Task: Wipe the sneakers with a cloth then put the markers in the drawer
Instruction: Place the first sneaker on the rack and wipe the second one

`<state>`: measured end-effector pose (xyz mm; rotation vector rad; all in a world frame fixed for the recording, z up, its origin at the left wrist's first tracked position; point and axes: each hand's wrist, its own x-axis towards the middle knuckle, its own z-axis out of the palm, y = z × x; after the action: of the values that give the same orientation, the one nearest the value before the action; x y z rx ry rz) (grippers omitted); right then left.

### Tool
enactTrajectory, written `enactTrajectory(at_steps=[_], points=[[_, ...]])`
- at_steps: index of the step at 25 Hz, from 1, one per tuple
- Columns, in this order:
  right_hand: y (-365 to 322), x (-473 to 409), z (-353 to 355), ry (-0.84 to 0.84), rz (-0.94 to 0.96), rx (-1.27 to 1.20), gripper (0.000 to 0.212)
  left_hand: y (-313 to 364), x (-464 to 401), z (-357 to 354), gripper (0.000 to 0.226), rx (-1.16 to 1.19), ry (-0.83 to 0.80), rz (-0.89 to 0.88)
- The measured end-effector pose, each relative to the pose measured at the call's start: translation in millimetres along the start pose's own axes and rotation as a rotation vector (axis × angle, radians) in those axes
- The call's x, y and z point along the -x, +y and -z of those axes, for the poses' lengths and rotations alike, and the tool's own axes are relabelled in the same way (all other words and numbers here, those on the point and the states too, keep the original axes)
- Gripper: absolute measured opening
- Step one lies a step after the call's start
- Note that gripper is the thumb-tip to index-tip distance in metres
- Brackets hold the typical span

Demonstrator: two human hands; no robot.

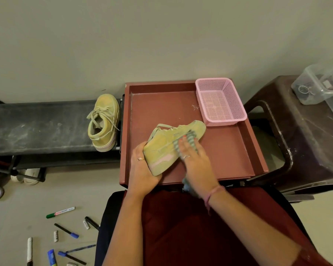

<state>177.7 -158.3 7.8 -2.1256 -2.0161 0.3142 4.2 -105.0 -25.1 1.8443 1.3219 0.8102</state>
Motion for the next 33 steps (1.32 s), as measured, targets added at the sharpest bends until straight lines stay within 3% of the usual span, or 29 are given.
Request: enactTrajectory(at_steps=[2, 7, 10, 15, 18, 21, 23, 26, 30, 33], points=[[-17.4, 16.1, -12.4, 0.031, 0.008, -0.11, 0.075, 0.8, -0.8, 1.9, 0.112, -0.066, -0.031, 0.031], [-26.6, 4.2, -17.0, 0.003, 0.05, -0.137, 0.063, 5.7, -3.7, 6.9, 0.11, -0.135, -0.081, 0.087], [-34.6, 7.0, -15.4, -0.05, 0.053, -0.153, 0.074, 11.9, -5.8, 9.4, 0.108, -0.193, -0.086, 0.13], [-12.7, 4.7, -15.4, -0.019, 0.132, -0.291, 0.075, 23.2, -24.0, 3.9, 0.126, -0.217, -0.149, 0.289], [6.9, 12.5, 4.3, -0.027, -0.015, -0.703, 0.065, 29.2, -27.6, -0.5, 0.119, -0.32, -0.103, 0.232], [32.8, 18.9, 28.5, 0.19, -0.301, -0.986, 0.04, 28.1, -17.0, -8.1, 0.108, -0.308, 0.037, 0.148], [50.8, 17.0, 35.7, 0.312, -0.475, -0.951, 0.032, 23.1, -10.5, -15.6, 0.107, -0.335, 0.086, 0.066], [70.6, 2.7, 47.4, 0.367, -0.597, -0.72, 0.037, 18.1, -8.7, -22.8, 0.103, -0.396, 0.102, 0.01], [57.7, -27.1, 34.4, 0.22, -0.402, -0.444, 0.068, 13.2, -7.9, -27.5, 0.099, -0.443, 0.1, -0.06], [22.0, -21.8, -3.8, 0.132, -0.419, -0.284, 0.077, 11.3, -10.9, -28.3, 0.099, -0.412, 0.094, -0.026]])
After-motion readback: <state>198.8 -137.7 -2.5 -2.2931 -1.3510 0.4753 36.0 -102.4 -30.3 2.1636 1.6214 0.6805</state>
